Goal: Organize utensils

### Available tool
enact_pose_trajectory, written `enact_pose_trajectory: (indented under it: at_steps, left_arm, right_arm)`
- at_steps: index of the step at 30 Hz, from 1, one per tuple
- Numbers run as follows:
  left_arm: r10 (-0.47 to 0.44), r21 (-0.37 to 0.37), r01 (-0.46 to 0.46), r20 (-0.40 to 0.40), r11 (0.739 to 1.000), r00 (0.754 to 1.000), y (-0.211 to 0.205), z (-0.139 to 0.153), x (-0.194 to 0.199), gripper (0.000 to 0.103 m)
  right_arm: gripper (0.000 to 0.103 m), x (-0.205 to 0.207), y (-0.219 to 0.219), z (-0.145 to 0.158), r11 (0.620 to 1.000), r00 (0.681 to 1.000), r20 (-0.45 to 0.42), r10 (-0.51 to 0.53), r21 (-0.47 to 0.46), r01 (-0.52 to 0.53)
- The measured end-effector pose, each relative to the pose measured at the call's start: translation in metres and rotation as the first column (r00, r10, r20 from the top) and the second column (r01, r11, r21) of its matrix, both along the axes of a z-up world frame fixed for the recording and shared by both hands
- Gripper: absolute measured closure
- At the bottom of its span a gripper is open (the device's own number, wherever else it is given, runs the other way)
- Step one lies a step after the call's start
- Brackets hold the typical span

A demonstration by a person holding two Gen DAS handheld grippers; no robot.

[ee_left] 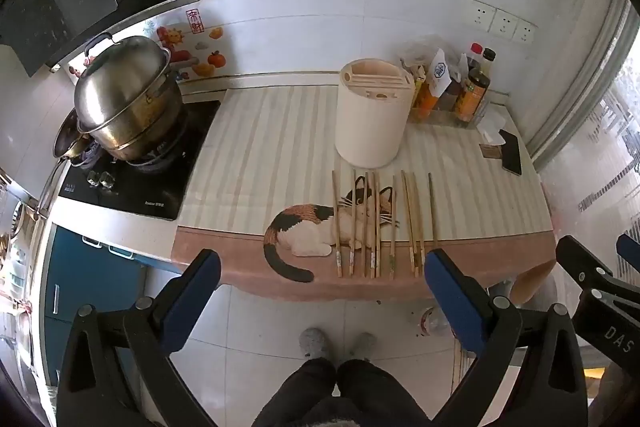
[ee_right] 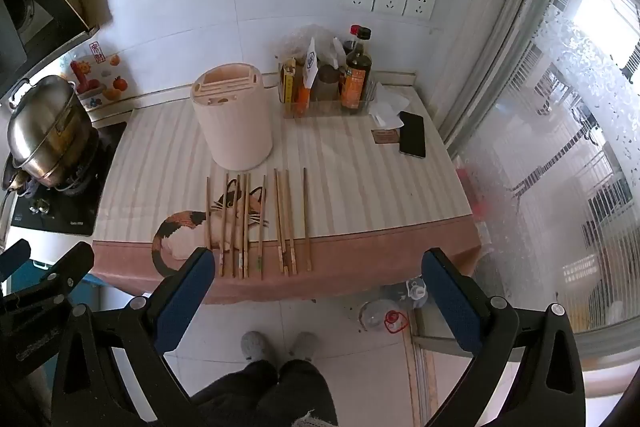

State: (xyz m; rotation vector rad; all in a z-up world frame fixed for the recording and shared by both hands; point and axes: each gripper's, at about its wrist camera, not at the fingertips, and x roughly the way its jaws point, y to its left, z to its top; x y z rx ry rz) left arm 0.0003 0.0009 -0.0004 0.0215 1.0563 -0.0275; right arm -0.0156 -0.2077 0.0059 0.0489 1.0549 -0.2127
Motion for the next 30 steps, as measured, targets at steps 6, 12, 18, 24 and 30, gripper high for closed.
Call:
enact_pose_trajectory:
  at_steps: [6,12,18,24,30]
  left_arm:
    - [0.001,0.009,-0.001,-0.004,1.000,1.000,0.003,-0.003,0.003,0.000]
    - [0.001,0.008,-0.001,0.000,1.000,1.000,0.001,-0.005,0.000,0.000]
    - [-0.003,0.011,0.003,0.011,1.000,1.000,-0.003,-0.001,0.000,0.000]
    - [-0.005,0.015,0.005,0.011,1.000,1.000,-0.007,0.002,0.003,0.000]
    - [-0.009,0.017,0.009,0.007,1.000,1.000,-0.009,0.003,0.005,0.000]
  right_arm:
    - [0.000,0.002,0.000,0.000,1.000,1.000,-0.001,0.000,-0.006,0.000]
    - [0.000,0.003,-0.001,0.001,1.000,1.000,0.001,0.000,-0.002,0.000]
    - [0.000,0.003,-0.001,0.001,1.000,1.000,0.003,-0.001,-0.001,0.001]
    - [0.000,0.002,0.000,0.002,1.000,1.000,0.002,0.000,-0.001,0.000]
    - [0.000,0.003,0.000,0.002,1.000,1.000,0.003,0.000,-0.005,0.000]
